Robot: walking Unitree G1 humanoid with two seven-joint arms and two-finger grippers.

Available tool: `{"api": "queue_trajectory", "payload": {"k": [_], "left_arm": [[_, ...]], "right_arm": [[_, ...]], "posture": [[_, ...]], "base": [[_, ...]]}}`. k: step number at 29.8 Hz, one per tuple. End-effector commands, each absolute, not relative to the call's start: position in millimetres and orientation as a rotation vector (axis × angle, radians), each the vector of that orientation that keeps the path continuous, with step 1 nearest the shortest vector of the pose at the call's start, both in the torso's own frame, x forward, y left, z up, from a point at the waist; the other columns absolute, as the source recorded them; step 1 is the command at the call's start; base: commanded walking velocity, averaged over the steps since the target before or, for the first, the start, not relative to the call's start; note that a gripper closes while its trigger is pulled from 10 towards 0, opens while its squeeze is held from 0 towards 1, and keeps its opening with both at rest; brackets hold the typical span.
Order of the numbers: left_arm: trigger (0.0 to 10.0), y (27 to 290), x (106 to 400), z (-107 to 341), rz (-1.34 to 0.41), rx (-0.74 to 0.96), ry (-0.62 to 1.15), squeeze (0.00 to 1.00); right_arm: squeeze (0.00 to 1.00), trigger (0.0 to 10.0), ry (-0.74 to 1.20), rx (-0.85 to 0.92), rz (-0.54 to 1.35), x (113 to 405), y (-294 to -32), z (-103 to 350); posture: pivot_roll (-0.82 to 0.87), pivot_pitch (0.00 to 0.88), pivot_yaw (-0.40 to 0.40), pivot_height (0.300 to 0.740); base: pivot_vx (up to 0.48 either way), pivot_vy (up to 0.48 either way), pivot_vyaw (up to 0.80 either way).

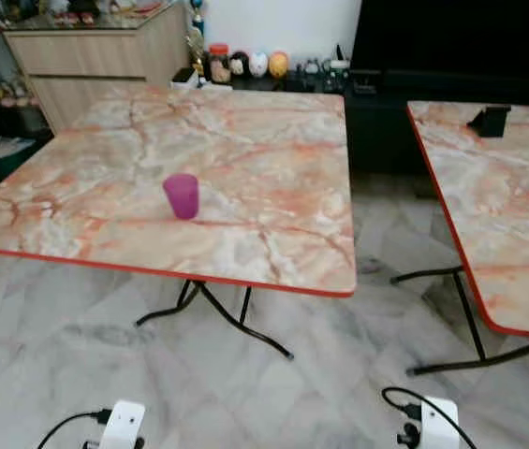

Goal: Setting the table

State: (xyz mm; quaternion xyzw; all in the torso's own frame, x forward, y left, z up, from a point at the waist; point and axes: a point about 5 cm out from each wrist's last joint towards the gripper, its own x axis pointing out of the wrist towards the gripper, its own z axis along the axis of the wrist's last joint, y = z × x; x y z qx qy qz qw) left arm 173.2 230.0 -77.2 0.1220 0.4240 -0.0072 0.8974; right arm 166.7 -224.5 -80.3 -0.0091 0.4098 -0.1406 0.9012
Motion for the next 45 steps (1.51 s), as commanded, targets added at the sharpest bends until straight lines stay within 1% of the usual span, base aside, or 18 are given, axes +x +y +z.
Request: {"api": "queue_trajectory", "payload": {"k": [1,14,24,31,41,43,45], "left_arm": [[10.0,234,171,-77,0.0,0.258,0.887,0.0],[10.0,235,170,-77,-0.002,0.262,0.886,0.0],[10.0,235,169,-78,-0.011,0.27,0.887,0.0],[10.0,235,169,-78,-0.011,0.274,0.883,0.0],[10.0,235,170,-77,-0.002,0.27,0.874,0.0],[10.0,235,171,-76,0.006,0.266,0.859,0.0],[10.0,236,172,-75,0.06,0.228,0.826,0.0]], "right_arm": [[0.0,10.0,0.839,-0.019,-0.277,171,-221,-79],[0.0,10.0,0.827,-0.003,-0.314,176,-225,-77],[0.0,10.0,0.821,0.022,-0.307,176,-219,-78],[0.0,10.0,0.812,0.021,-0.29,181,-214,-77],[0.0,10.0,0.802,0.016,-0.284,184,-214,-75],[0.0,10.0,0.803,0.016,-0.285,184,-215,-75],[0.0,10.0,0.806,0.015,-0.284,183,-214,-76]], "posture": [[-0.01,0.0,0.017,0.74],[0.0,0.0,0.02,0.74],[0.0,0.0,0.025,0.74],[0.0,0.0,0.023,0.74],[0.01,0.0,0.016,0.74],[0.01,0.0,0.017,0.74],[0.01,0.0,0.017,0.74]], "base": [[0.0,0.371,0.0],[0.0,0.372,0.0],[0.0,0.351,0.0],[0.0,0.0,0.0],[0.0,0.0,0.0],[0.0,0.0,0.0],[0.0,0.0,0.0]]}}
